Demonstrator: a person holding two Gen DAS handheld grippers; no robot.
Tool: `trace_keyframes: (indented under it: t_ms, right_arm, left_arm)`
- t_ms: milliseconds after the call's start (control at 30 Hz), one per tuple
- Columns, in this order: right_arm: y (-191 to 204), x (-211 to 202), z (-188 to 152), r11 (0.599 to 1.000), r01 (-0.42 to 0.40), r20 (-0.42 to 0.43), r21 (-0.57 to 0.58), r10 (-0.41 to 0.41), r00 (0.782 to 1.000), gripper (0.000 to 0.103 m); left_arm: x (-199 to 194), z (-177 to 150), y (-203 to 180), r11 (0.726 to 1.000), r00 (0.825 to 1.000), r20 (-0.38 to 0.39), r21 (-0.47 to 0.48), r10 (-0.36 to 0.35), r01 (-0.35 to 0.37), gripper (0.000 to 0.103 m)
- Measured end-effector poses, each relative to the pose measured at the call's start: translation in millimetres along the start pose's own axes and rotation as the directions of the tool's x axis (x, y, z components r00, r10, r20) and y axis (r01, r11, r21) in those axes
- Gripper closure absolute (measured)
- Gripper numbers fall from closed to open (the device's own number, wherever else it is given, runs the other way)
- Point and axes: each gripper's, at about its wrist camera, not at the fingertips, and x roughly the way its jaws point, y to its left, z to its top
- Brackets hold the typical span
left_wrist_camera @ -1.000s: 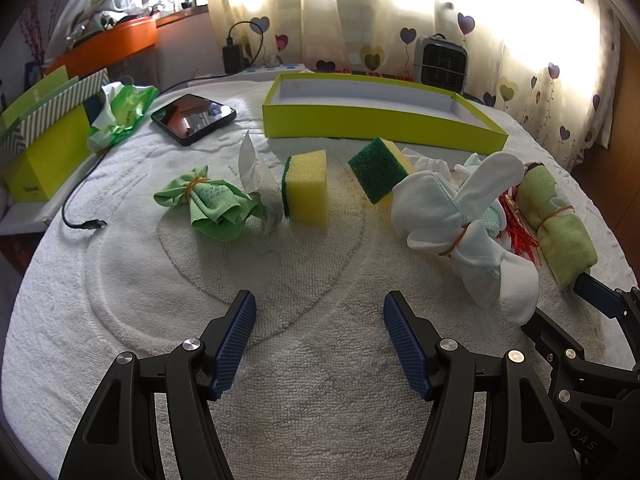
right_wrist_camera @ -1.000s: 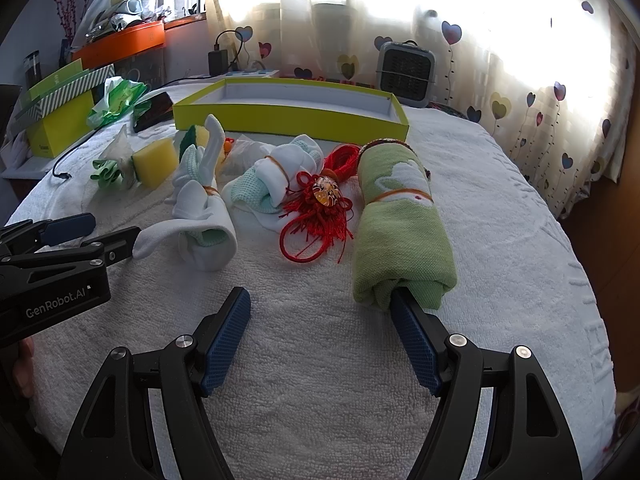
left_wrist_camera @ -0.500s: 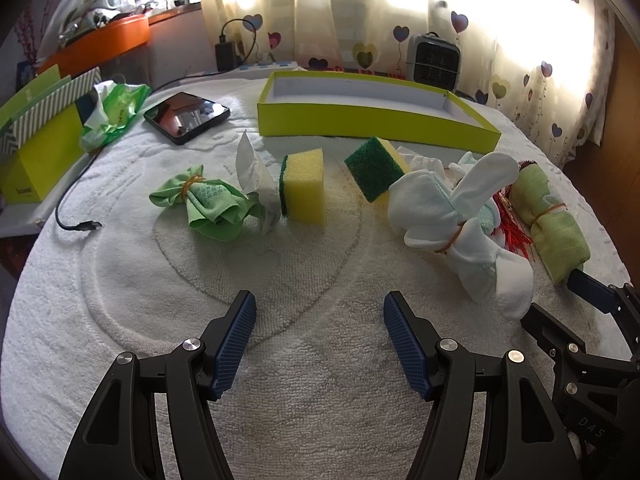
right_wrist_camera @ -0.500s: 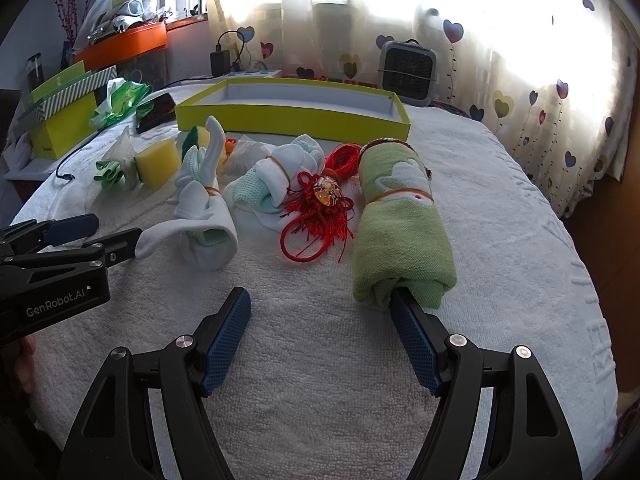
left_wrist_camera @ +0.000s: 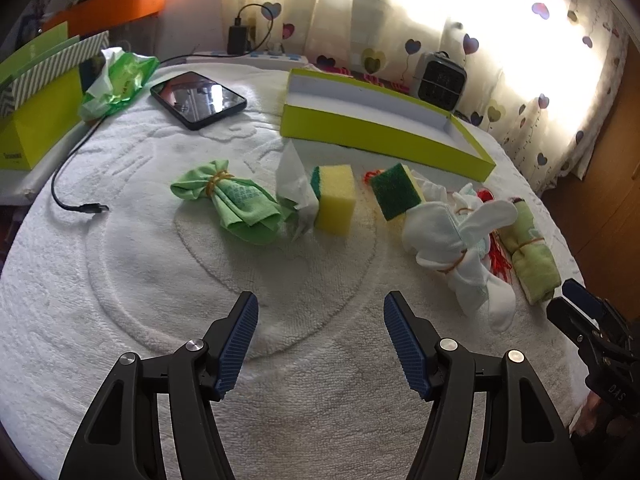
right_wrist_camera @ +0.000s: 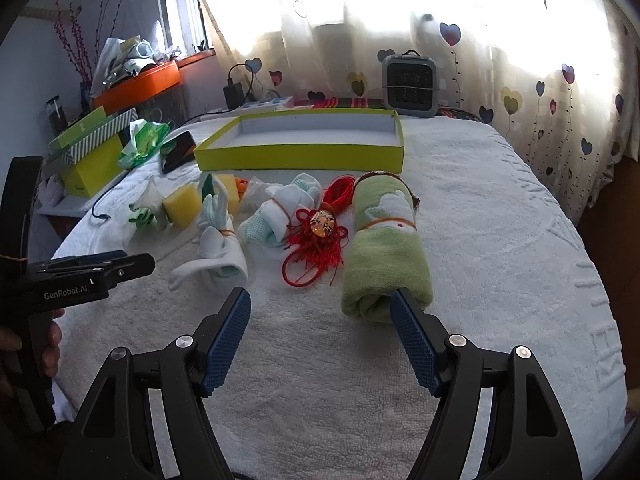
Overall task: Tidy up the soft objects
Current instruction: 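Grasp the green tied cloth with the left gripper while the right grasps the rolled green towel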
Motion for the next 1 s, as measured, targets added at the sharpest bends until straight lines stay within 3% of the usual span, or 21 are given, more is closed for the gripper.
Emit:
trace_keyframes:
  t_ms: [167,400,567,733,1000]
  right_arm:
    - [-7.7,-8.0,10.2,1.0,-0.018,0.038,0.012,0.018,0.999,0.03]
    - [-34.0,3.0,28.5,0.994,0.082,0.036,0.067,-0.084,0.996,0.03]
    - [-49.5,15.8,39.2,0.989,0.121,0.006,0.088,-0.122,0.993,0.03]
    - [-58.2,32.1,41.8,0.987,0.114,-0.04,0.116,-0.11,0.993,0.03]
    - [-63.9,51.7,44.8,0.987,0.081,-0.096,0.142,-0.067,0.993,0.03]
  left_arm:
    - [-3.5,16.9,28.6,0.996,1.0,0.018,-0.091,0.011,-0.009,0.038]
    - [8.6,39.6,59.6,0.981,1.0,-0.005,-0.193,0.023,-0.023,0.038]
    - [16.2,56.1,65.7,0.981,1.0,0.004,-0.195,0.019,-0.018,0.039]
    - [36.4,66.5,68.3,0.979,0.998,-0.053,-0.202,0.026,-0.036,0.044]
    - [51.4,76.8,63.1,0.983,0.994,-0.072,-0.156,0.085,-0.095,0.044]
